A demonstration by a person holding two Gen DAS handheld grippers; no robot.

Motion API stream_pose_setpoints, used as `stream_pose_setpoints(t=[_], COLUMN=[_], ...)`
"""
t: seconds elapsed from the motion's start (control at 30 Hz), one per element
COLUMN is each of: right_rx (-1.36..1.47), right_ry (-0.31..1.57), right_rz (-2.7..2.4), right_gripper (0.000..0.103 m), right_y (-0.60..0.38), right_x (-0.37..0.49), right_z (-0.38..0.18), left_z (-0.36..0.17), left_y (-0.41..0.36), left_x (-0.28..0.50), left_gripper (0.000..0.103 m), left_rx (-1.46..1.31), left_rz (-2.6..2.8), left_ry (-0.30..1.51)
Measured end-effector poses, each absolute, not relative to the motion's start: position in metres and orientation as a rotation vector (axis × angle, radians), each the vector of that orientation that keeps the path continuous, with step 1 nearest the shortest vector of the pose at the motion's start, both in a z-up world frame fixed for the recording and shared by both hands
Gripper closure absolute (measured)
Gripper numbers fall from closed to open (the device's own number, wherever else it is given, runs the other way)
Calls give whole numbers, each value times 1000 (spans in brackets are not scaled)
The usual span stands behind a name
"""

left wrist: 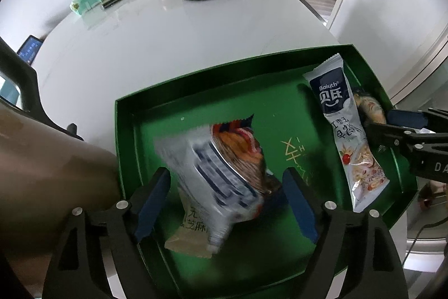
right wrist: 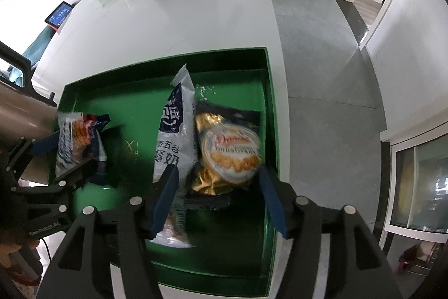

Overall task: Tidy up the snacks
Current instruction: 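Lower both packs into the tray and open both grippers, then move both grippers back from the tray toward the remaining snacks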

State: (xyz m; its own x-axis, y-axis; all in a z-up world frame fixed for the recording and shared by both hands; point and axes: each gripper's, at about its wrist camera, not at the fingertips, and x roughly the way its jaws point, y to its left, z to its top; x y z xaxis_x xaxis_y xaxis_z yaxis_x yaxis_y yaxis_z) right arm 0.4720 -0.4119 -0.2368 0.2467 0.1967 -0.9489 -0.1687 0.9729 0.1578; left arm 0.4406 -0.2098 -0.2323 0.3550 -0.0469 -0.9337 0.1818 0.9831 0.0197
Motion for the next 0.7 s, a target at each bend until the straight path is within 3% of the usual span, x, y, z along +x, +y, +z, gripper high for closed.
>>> stream_pose_setpoints(t=[0.07,0.23,0.7], right_rx=[18,17,1], right_ry=[1292,1280,1224], right_rz=[244,251,241], right_gripper=[0,0,0], right_y=[-411,-408,-404], right_x=[472,469,450], right_z=[-235,-232,-213], left_z=[-232,-231,-215], left_y=[-209,-221,-224], left_x=[441,437,427], left_gripper=[23,1,1], left_rx=[123,162,160], left_rz=[-152,-176,-151], left_ry=[1204,1205,1166])
